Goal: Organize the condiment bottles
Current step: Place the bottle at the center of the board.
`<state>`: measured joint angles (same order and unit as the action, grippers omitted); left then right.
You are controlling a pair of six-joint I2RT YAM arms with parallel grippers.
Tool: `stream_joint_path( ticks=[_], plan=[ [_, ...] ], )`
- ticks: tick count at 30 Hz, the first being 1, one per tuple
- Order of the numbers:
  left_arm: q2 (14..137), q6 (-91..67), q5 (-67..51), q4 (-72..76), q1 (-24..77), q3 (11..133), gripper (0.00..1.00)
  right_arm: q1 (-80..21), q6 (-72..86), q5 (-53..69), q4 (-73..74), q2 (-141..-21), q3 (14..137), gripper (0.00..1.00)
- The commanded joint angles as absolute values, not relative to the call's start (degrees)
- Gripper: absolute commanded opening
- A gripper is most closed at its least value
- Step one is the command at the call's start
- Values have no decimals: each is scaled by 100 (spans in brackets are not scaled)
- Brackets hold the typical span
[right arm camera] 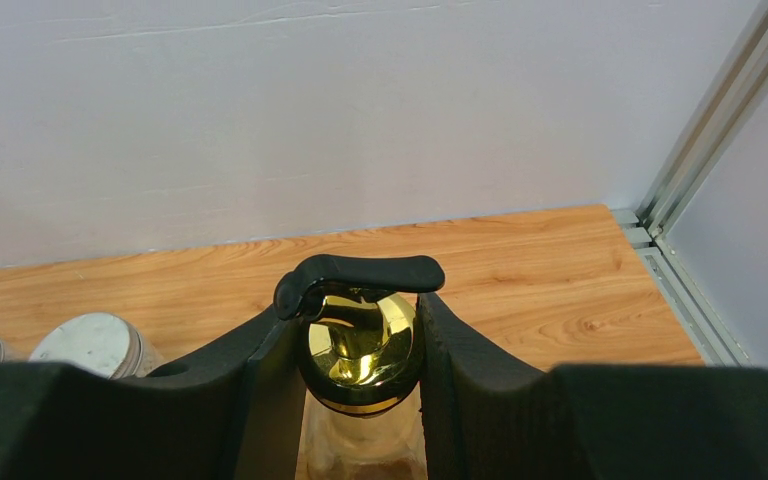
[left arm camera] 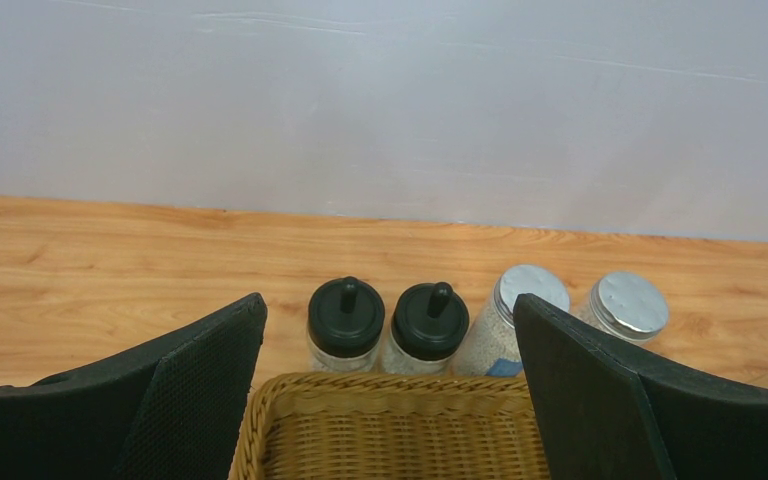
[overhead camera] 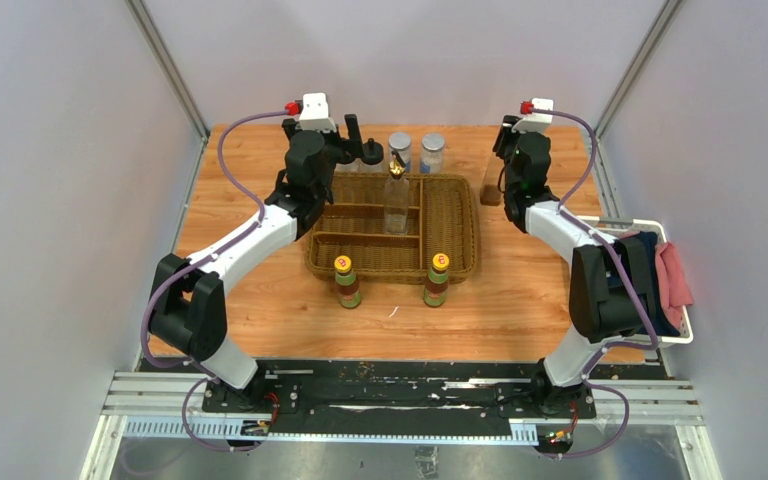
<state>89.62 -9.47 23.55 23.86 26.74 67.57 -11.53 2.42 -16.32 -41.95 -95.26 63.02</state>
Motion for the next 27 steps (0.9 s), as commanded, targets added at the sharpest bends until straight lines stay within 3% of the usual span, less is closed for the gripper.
stream_joint_path(
  ticks=[1,12,17,27],
  plan=[
    [9009,-967,2391,2417,2663,6748,100,-1070,294,-1703,-4703,-9228,6293,2],
    [9021,-1043,2386,2417,2663,6755,100,-1072,299,-1628,-4536,-9238,6303,53],
    [9023,-1055,2398,2417,2672,6750,100,-1072,278,-1582,-4492,-9220,6311,61],
    [9016,-1055,2415,2424,2681,6781,100,-1077,73,-1526,-4407,-9114,6516,64]
  ],
)
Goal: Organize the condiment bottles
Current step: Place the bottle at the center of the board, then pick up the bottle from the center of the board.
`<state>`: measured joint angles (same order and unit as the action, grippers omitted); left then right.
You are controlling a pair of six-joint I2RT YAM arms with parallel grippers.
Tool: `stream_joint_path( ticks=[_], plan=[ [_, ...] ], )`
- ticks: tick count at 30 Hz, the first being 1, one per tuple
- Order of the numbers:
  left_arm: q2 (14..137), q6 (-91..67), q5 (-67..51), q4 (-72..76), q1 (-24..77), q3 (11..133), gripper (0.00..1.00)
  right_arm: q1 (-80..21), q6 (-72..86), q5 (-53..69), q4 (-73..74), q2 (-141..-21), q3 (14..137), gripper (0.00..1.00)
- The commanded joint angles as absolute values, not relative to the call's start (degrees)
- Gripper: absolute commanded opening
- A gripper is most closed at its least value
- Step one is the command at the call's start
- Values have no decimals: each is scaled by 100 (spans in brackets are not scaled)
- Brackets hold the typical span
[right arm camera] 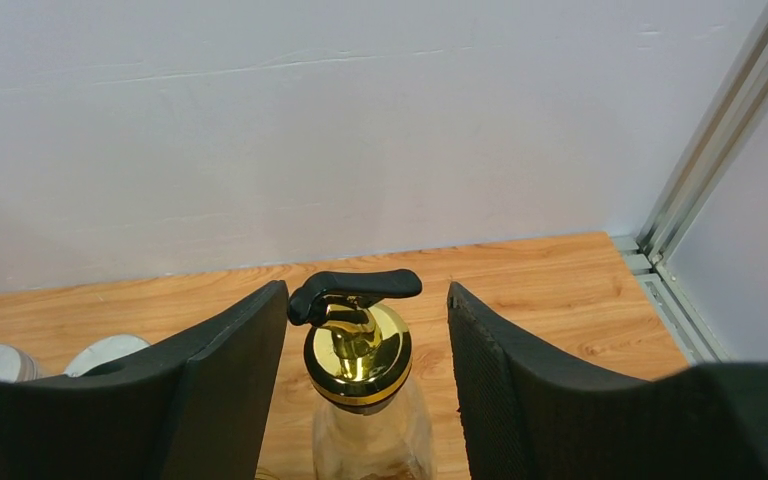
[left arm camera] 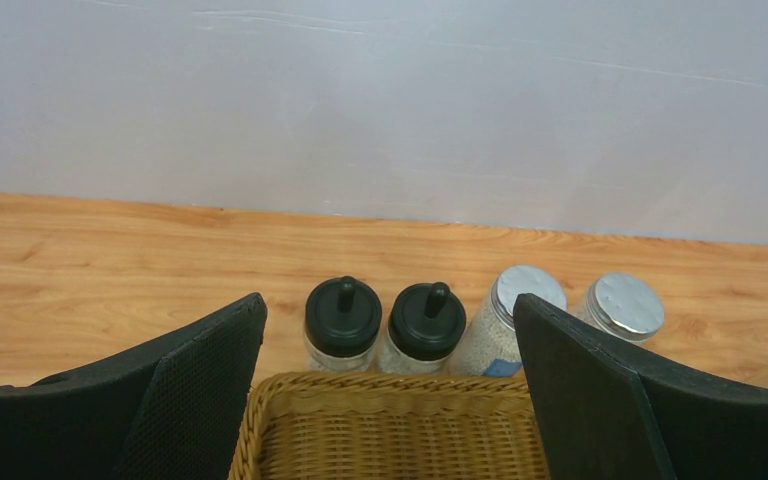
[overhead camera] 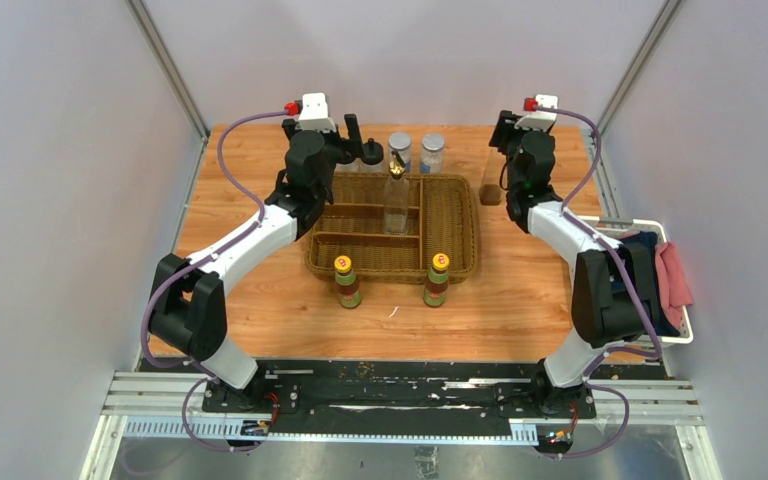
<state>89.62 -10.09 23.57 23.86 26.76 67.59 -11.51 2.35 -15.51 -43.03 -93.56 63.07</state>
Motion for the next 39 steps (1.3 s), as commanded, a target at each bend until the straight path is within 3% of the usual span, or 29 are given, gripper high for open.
stream_joint_path(
  ticks=[1,20,39],
  plan=[
    [9017,-1051,2417,2422,2685,6788,100,-1073,29,-1503,-4377,-9092,6578,64],
    [8987,-1020,2443,2417,2698,6930,100,-1633,-664,-461,-2157,-9306,8797,64],
    [9015,-975,2476,2417,2693,6961,100,-2078,-225,574,-47,-11125,10607,68]
  ],
)
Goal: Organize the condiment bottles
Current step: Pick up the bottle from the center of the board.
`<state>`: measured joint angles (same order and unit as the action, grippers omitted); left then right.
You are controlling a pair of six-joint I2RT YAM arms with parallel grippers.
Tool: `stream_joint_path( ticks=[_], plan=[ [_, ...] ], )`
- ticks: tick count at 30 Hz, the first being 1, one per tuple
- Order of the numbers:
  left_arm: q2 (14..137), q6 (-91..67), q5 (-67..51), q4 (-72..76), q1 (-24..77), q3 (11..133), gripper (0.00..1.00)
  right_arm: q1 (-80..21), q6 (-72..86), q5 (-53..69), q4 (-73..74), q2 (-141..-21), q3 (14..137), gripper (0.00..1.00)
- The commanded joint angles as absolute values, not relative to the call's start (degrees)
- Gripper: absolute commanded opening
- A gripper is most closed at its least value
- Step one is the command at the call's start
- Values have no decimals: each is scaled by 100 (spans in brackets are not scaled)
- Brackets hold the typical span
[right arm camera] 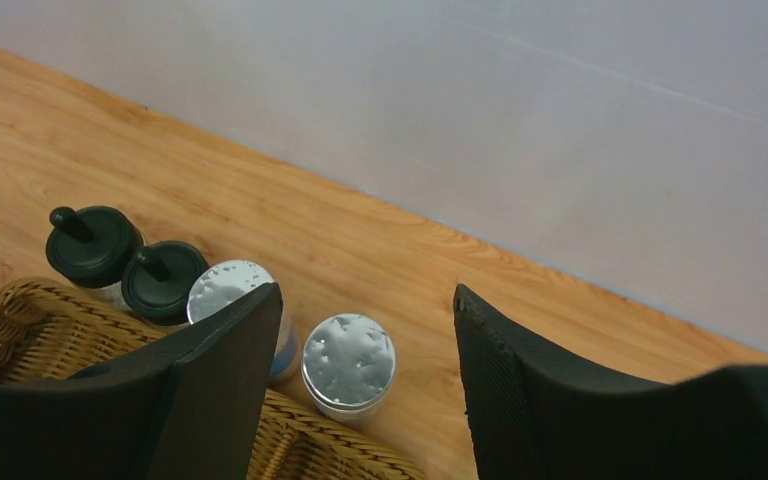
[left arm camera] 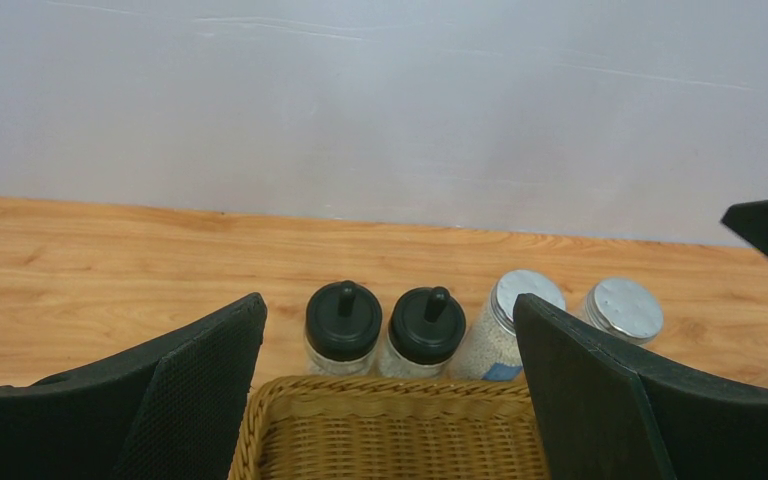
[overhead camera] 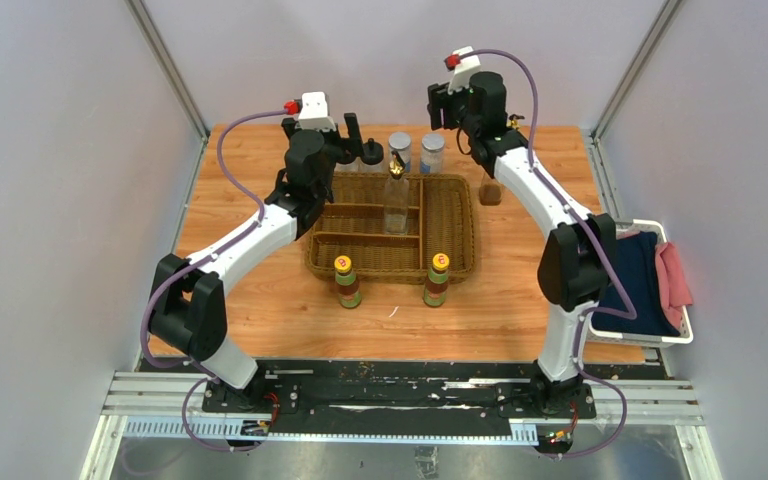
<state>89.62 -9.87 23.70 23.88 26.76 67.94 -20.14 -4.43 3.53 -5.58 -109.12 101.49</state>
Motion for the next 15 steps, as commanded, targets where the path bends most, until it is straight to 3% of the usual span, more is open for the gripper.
stream_joint_path(
  ticks=[1,15],
  plan=[
    [9017,-976,2486,2417,2695,6961,100,-2086,-213,587,-27,-11198,10691,69],
    [9124,-998,2529,2426,2690,6979,100,-2111,232,689,629,-11830,10934,74]
  ],
)
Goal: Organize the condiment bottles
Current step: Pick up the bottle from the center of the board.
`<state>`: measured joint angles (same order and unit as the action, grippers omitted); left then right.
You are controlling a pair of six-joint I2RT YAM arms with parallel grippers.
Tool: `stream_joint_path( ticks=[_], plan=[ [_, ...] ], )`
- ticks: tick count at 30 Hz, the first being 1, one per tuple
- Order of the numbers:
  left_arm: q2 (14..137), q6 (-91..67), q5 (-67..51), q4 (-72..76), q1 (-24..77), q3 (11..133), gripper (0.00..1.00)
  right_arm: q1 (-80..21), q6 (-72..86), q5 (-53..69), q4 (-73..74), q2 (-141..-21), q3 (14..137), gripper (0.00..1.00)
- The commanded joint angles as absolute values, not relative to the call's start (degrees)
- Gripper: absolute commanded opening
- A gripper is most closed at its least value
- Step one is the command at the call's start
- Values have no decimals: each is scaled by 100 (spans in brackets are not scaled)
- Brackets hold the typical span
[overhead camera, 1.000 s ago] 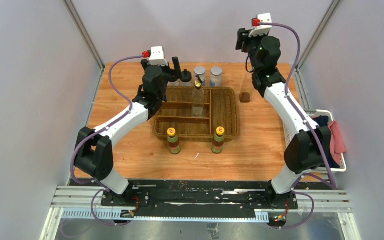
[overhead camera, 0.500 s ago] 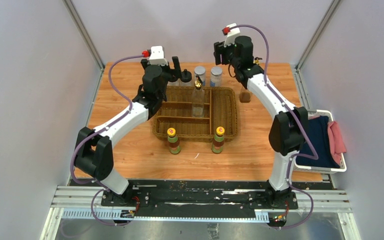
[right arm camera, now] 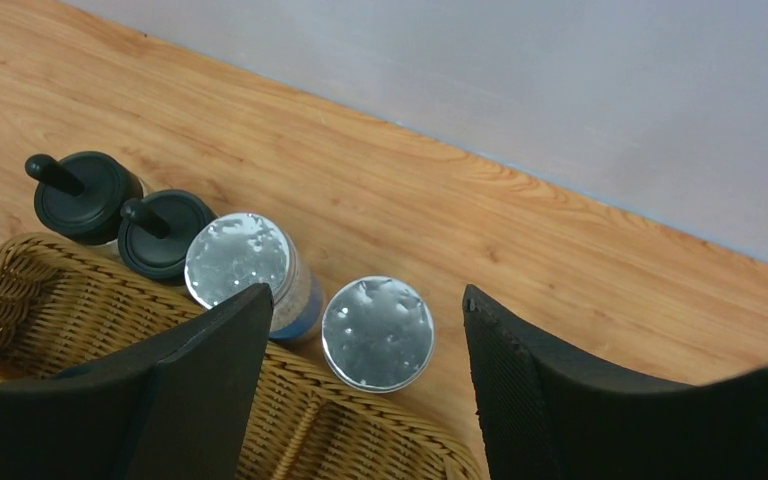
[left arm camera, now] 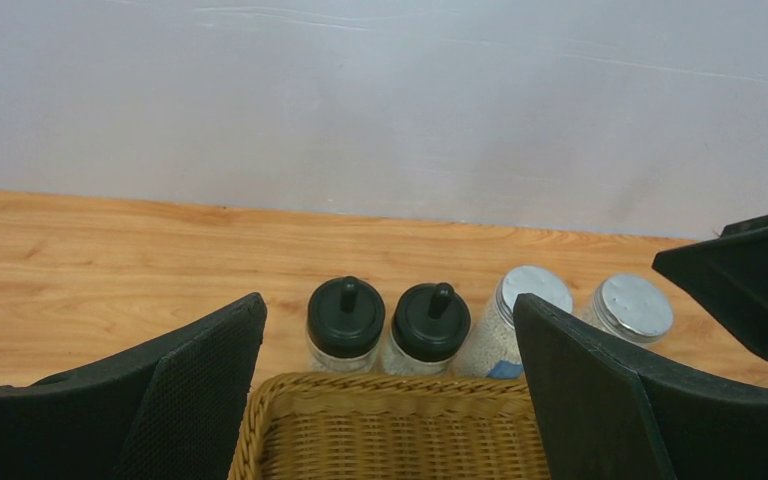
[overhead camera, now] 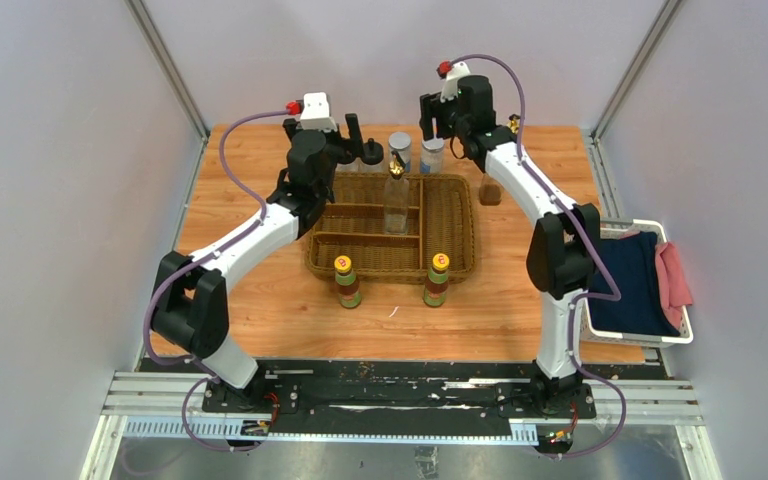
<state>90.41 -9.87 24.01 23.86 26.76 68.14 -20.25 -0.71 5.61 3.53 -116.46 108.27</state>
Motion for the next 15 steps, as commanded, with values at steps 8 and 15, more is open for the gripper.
stream_joint_path(
  ticks=[8,15],
  plan=[
    [9176,-1028,2558,2426,2689,6987,100,-2112,442,758,758,-12011,10814,75],
    [9205,-1044,2584,2434,2689,6979,100,-2114,501,645,835,-12101,10705,75]
  ],
)
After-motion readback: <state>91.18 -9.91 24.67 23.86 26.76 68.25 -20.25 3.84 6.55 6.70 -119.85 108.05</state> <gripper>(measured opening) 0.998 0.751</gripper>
